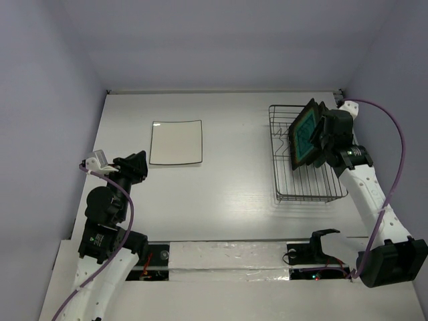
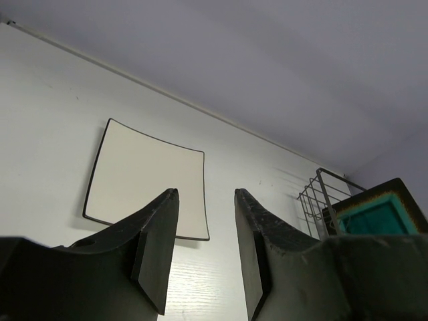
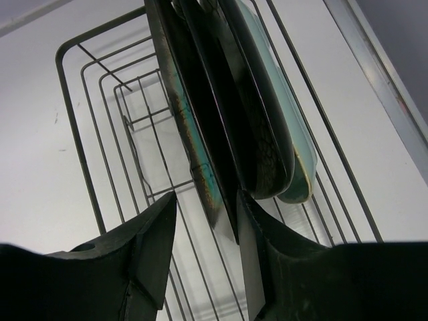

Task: Unload the plates from the dish rack

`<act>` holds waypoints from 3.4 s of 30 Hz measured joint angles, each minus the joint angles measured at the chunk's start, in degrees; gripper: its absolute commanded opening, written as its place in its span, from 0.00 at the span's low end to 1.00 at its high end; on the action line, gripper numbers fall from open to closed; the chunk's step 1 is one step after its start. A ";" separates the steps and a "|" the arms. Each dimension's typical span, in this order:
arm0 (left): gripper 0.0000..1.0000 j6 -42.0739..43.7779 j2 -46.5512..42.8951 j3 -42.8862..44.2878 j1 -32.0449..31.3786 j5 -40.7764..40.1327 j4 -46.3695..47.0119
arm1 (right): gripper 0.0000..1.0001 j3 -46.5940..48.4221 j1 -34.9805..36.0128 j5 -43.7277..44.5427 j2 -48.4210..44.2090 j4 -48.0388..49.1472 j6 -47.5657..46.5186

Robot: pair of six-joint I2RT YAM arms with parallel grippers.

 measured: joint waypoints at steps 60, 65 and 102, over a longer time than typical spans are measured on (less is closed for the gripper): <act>0.38 0.00 0.02 0.00 0.00 0.00 0.02 | 0.07 23.98 -0.70 1.81 29.27 -10.25 -14.21; 0.38 0.00 0.11 0.00 0.00 0.00 0.02 | 0.00 24.98 -0.70 1.79 29.55 -11.93 -14.97; 0.39 0.00 0.50 0.00 0.00 0.00 0.02 | 0.00 18.62 21.14 -25.09 27.71 19.58 14.10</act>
